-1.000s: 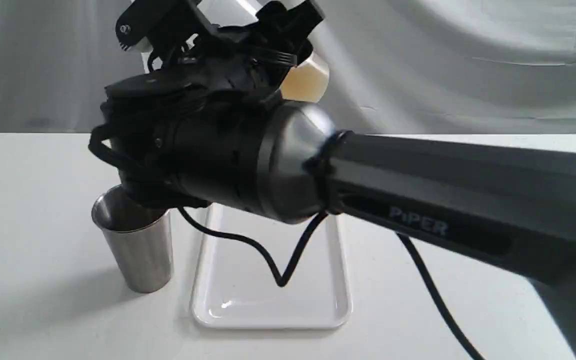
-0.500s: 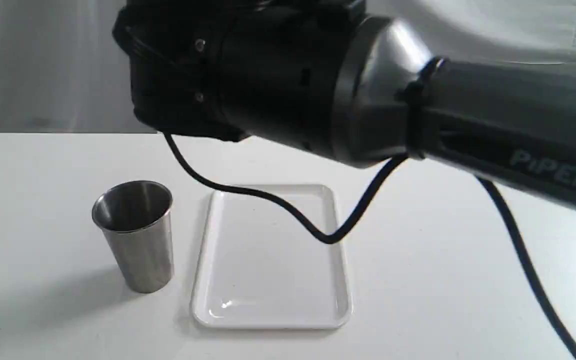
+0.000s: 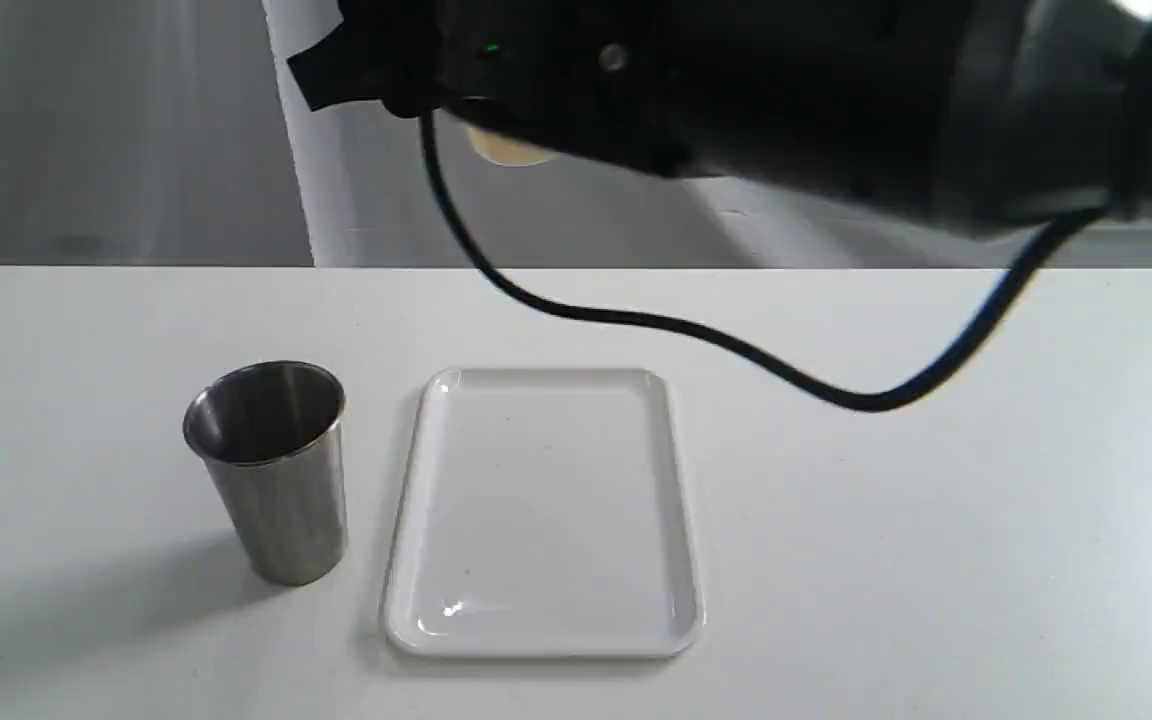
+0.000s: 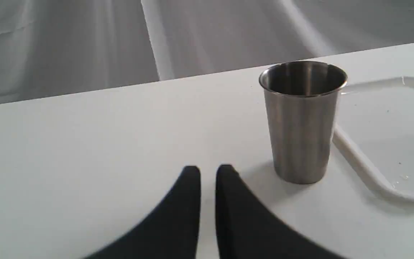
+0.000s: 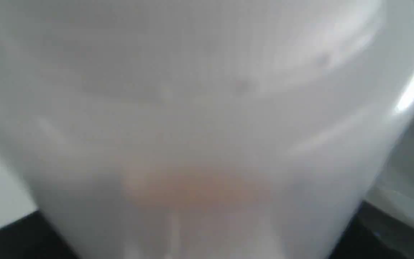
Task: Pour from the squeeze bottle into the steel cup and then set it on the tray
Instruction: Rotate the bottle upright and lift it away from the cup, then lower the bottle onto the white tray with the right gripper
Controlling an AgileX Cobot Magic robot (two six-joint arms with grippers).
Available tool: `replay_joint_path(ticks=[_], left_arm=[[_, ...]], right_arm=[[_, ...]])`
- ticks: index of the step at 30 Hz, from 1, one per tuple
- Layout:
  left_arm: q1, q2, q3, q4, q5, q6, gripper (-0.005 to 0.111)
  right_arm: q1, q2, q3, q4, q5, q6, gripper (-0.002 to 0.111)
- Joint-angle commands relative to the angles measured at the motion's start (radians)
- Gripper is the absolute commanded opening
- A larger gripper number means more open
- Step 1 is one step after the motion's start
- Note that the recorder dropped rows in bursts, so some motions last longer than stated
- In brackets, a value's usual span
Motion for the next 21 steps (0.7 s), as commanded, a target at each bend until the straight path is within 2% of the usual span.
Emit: replay_joint_path(ticks=[1,9,17,21], left_arm=[[-0.003,-0.005,0.004,0.001,-0.007,-0.002,0.008],[-0.003,-0.005,0.004,0.001,-0.007,-0.002,0.008],[-0.003,-0.005,0.004,0.001,-0.007,-0.002,0.008],[-0.003,-0.005,0.004,0.001,-0.007,-0.002,0.008]], right_arm=[[-0.057,-0.081,0.081,0.052,-0.173,0.015,0.041],[-0.179,-0.158,0.234,0.180,-0.338,0.022,0.041],[-0.289,-0.191,0.418,0.276,-0.663,0.020,0.041],[-0.310,-0.189,0.495,0.327,-0.769,0.020,0.041]])
